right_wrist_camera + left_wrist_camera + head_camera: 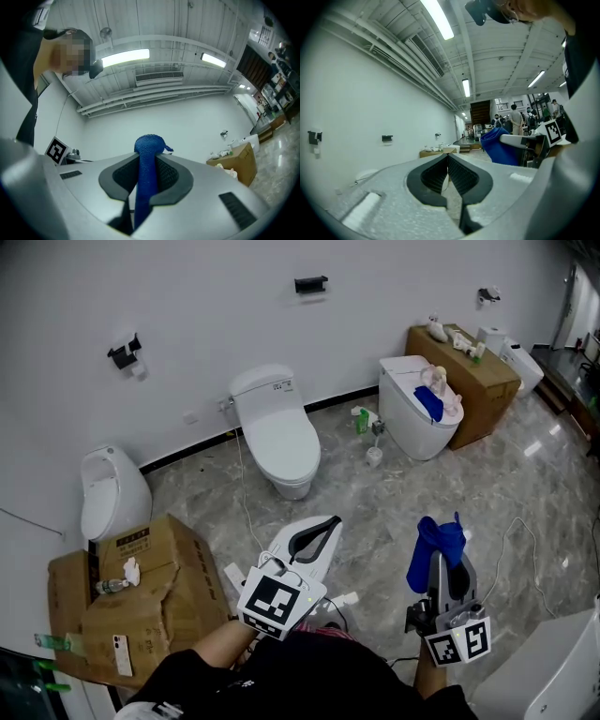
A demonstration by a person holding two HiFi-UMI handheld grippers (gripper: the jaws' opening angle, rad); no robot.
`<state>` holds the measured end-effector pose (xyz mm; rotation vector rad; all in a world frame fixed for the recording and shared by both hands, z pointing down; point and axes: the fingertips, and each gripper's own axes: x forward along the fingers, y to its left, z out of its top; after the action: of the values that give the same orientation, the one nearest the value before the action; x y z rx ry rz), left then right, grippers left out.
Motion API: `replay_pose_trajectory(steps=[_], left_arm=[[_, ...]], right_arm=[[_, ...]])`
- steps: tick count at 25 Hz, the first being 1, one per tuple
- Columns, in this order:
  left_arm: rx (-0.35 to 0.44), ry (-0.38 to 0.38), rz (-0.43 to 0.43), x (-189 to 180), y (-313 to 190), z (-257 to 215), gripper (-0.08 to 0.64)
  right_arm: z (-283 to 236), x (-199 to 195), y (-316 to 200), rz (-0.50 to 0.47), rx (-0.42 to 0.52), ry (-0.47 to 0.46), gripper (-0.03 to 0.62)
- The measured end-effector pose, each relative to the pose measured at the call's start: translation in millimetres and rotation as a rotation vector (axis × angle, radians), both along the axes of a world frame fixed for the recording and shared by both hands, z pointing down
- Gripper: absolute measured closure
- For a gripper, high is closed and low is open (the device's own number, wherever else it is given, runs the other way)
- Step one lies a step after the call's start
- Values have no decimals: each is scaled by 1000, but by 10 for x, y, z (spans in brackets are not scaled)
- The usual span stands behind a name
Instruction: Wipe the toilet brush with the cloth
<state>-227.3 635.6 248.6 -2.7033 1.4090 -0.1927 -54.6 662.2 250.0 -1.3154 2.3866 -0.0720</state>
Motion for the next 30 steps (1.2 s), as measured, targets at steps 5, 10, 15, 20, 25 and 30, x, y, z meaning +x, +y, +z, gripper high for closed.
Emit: replay_pose_trajectory(steps=[5, 10, 15, 20, 25, 30], left_arm=[[10, -39, -8, 37, -2, 27, 554], [-7, -26, 12, 75, -114, 52, 554], [8, -13, 68, 219, -307, 39, 554], [24, -1, 126, 343, -568, 85, 554], [29, 5, 150, 423, -970, 110, 554], [27, 20, 164, 439, -1374, 94, 554]], right_arm=[[58, 24, -22, -17, -2, -12, 528], [94, 79, -68, 7, -12, -24, 528], [115, 116, -162, 19, -3, -14, 528], [140, 137, -386, 40, -1, -3, 528], [116, 209, -754, 64, 0, 9, 528], [79, 181, -1117, 52, 0, 29, 528]])
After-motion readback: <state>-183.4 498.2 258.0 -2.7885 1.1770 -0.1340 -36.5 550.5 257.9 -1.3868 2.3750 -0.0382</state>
